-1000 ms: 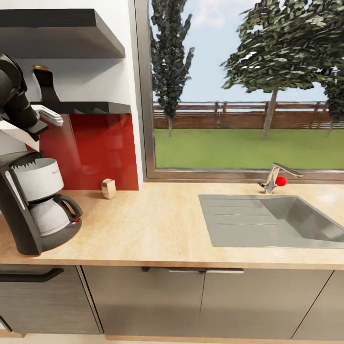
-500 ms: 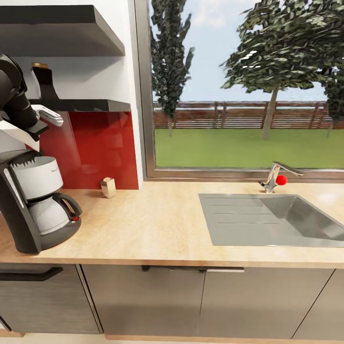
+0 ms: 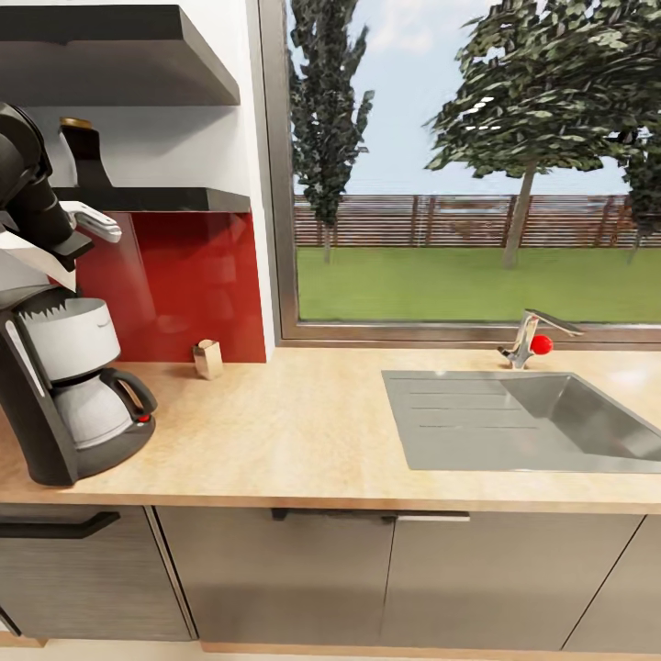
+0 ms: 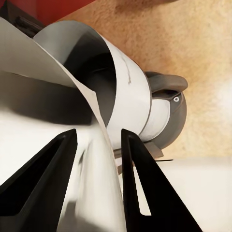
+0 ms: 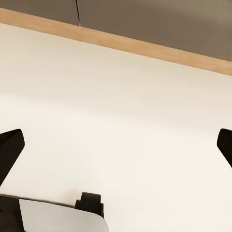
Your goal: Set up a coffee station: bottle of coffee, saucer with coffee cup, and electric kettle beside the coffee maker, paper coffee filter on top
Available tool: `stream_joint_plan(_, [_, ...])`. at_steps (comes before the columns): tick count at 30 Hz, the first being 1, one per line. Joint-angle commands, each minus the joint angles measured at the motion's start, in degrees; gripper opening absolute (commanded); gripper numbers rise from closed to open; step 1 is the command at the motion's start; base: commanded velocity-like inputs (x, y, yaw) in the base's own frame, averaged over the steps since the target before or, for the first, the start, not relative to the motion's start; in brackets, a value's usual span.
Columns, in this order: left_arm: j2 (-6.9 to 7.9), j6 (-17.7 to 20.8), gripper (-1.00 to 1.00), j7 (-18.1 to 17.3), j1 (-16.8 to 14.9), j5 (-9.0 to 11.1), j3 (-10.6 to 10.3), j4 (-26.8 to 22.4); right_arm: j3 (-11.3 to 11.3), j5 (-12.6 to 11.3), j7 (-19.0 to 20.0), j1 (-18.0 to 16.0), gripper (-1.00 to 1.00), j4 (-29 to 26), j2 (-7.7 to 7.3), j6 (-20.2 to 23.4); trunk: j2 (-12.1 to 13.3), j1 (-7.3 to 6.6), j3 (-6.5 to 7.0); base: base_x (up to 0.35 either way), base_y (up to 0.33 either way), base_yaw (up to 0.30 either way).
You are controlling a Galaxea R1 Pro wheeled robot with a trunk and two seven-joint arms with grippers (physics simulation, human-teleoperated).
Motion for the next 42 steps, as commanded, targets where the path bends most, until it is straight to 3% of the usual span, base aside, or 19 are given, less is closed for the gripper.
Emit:
stream_joint_plan(1, [0.03,0.5,-1.00,-0.5,0.0,-0.6,0.2,-0.1,0.4,0.1,0.0,0.0,1.00,0.0,-0.03,-0.1,0.0,0.00,-0.07,0.000,0.000,0.000])
stream_joint_plan(42, [0.03,0.5,-1.00,-0.4,0.0,-0.6,0.3,-0.1,0.4,0.1,0.0,0.0,1.00,0.0,-0.03,-0.1,0.0,0.00,-0.07,0.016,0.039,0.000])
